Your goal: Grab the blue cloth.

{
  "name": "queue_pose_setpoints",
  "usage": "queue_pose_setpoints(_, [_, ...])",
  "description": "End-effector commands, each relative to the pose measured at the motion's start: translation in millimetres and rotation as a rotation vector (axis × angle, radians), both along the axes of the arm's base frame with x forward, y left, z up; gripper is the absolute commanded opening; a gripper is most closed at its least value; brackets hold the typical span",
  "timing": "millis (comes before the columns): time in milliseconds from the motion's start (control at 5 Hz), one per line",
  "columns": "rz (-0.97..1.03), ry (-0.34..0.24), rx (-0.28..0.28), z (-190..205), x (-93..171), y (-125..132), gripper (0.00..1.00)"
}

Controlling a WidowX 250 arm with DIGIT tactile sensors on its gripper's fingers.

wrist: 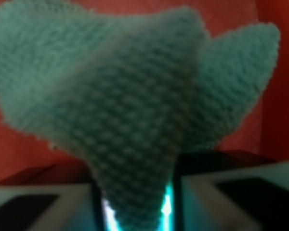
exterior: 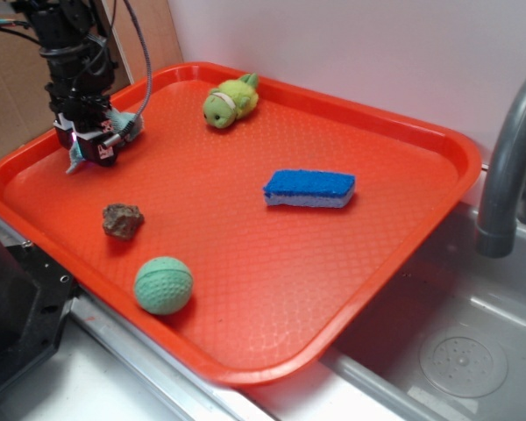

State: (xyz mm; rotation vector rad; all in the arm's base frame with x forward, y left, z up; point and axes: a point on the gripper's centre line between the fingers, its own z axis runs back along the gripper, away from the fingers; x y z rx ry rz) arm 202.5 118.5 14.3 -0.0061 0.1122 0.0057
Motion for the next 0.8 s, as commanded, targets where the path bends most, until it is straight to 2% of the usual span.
queue_pose_setpoints(0, [-0.07, -0.162, 0.102, 69, -5, -39, 0.0])
queue_pose_setpoints(200, [-0.099, -0.218, 0.14, 118, 10, -85, 0.0])
queue_pose_setpoints(400, [-0.056, -0.208, 0.13, 161, 22, -110, 0.0])
queue_pose_setpoints(600, [0.059, -0.168, 0.077, 181, 28, -113, 0.0])
